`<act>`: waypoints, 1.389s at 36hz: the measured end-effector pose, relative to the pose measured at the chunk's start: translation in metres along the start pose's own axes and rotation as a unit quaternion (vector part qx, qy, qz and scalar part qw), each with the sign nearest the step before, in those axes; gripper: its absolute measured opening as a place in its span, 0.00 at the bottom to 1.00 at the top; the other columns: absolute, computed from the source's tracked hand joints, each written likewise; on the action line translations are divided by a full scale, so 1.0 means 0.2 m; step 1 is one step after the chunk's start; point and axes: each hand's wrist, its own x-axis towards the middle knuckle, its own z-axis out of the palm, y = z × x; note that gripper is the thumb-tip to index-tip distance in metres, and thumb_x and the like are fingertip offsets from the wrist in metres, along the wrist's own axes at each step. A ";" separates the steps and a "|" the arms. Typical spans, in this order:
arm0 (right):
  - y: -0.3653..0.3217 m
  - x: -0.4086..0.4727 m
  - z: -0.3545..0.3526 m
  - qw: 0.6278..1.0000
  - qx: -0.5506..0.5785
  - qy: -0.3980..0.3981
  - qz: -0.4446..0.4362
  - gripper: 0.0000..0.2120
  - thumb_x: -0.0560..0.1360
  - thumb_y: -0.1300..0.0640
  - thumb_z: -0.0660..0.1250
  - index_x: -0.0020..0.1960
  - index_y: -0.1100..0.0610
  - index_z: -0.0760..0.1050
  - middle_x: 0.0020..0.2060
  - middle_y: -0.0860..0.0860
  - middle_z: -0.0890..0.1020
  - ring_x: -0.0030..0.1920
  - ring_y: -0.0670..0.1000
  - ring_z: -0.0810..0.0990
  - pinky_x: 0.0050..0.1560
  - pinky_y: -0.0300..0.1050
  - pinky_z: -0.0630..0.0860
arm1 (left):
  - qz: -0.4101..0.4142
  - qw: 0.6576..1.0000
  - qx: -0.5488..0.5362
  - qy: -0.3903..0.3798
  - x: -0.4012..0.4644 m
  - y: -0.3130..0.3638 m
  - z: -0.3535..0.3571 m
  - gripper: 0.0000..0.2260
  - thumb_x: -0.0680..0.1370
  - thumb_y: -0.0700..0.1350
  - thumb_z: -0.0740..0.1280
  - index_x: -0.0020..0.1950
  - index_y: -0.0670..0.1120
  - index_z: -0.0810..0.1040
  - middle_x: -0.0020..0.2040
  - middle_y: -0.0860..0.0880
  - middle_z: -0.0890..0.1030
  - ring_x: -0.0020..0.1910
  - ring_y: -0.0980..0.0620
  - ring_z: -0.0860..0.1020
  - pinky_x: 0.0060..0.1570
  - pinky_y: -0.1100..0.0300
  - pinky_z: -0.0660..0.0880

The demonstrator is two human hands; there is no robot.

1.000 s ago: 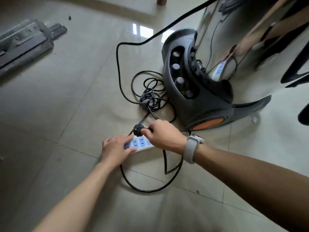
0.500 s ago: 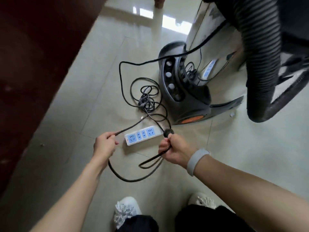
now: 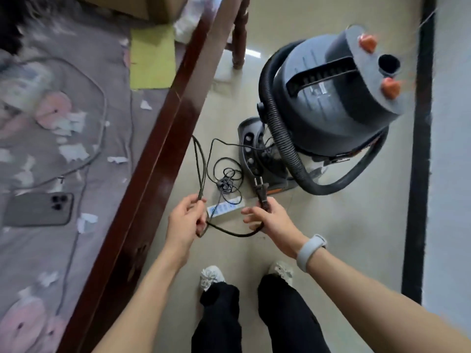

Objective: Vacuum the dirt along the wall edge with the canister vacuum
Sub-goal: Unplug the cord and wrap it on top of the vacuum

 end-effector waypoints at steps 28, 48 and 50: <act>-0.98 -1.18 -0.35 0.922 -0.180 0.188 -0.286 0.10 0.80 0.65 0.60 0.41 0.57 0.69 0.28 0.50 0.72 0.25 0.43 0.70 0.29 0.36 0.69 | 0.177 0.955 0.126 -0.202 -0.66 1.35 0.50 0.03 0.80 0.44 0.66 0.53 0.48 0.76 0.50 0.49 0.79 0.53 0.50 0.78 0.52 0.57 0.76; -2.21 -1.62 -1.58 0.812 -0.350 0.270 -0.381 0.11 0.79 0.63 0.62 0.40 0.53 0.72 0.32 0.51 0.75 0.31 0.47 0.73 0.35 0.33 0.71 | 0.391 0.794 0.258 -0.387 -0.99 2.06 2.03 0.12 0.83 0.39 0.58 0.44 0.49 0.77 0.37 0.48 0.77 0.34 0.53 0.78 0.50 0.51 0.79; -2.28 -1.52 -1.70 0.818 -0.349 0.257 -0.378 0.10 0.80 0.64 0.60 0.41 0.56 0.72 0.33 0.53 0.75 0.36 0.53 0.74 0.42 0.49 0.74 | 0.393 0.800 0.267 -0.366 -0.92 2.12 2.16 0.13 0.83 0.39 0.58 0.43 0.48 0.77 0.37 0.48 0.76 0.33 0.54 0.78 0.50 0.50 0.79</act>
